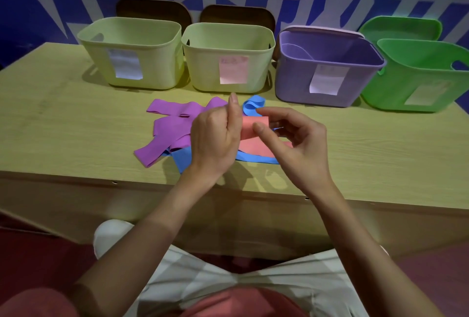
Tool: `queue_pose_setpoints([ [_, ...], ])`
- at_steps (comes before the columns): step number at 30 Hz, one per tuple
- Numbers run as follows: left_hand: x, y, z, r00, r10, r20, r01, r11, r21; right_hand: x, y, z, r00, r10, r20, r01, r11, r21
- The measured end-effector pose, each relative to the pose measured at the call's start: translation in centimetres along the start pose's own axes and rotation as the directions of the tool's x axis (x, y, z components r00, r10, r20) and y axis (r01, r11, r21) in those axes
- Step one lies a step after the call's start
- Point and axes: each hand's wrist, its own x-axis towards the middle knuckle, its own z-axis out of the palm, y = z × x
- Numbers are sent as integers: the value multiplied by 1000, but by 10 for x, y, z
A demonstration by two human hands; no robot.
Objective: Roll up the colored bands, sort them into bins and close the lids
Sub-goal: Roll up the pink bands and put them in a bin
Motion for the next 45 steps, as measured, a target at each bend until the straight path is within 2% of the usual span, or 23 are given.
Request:
queue_pose_setpoints([
  [4, 0, -1, 2, 997, -80, -2, 80, 997, 8, 1, 1, 0, 999, 21, 41, -23, 998, 54],
  [7, 1, 0, 2, 989, -139, 52, 140, 990, -15, 4, 2, -2, 998, 37, 53, -39, 998, 48],
  [11, 1, 5, 4, 964, -249, 90, 259, 958, -126, 4, 0, -1, 998, 37, 41, -40, 997, 68],
  [15, 0, 13, 7, 943, -327, 68, 333, 907, -257, 4, -2, 5, 990, 141, 4, -139, 969, 204],
  [18, 0, 17, 9, 937, -344, 56, 345, 893, -290, 5, 0, 6, 980, 197, -6, -189, 948, 256],
  [22, 1, 15, 10, 938, -343, 43, 339, 889, -308, 6, 3, 4, 983, 184, 1, -180, 962, 204],
  [29, 3, 5, 11, 920, -346, 182, 381, 900, -211, 12, 8, 1, 987, 163, -8, -161, 978, 136],
  [33, 9, 3, 14, 862, -423, 280, 497, 813, -302, 20, 10, 1, 987, 161, -11, -158, 977, 142],
  [36, 19, 2, 15, 831, -468, 300, 554, 742, -378, 33, 9, 2, 981, 193, -12, -187, 960, 208],
  [42, 49, -13, 25, 832, -481, 278, 555, 742, -376, 72, 12, 6, 967, 245, 66, -254, 937, 240],
  [45, 73, -17, 32, 785, -502, 362, 619, 642, -453, 99, 11, 9, 974, 211, 82, -225, 938, 262],
])
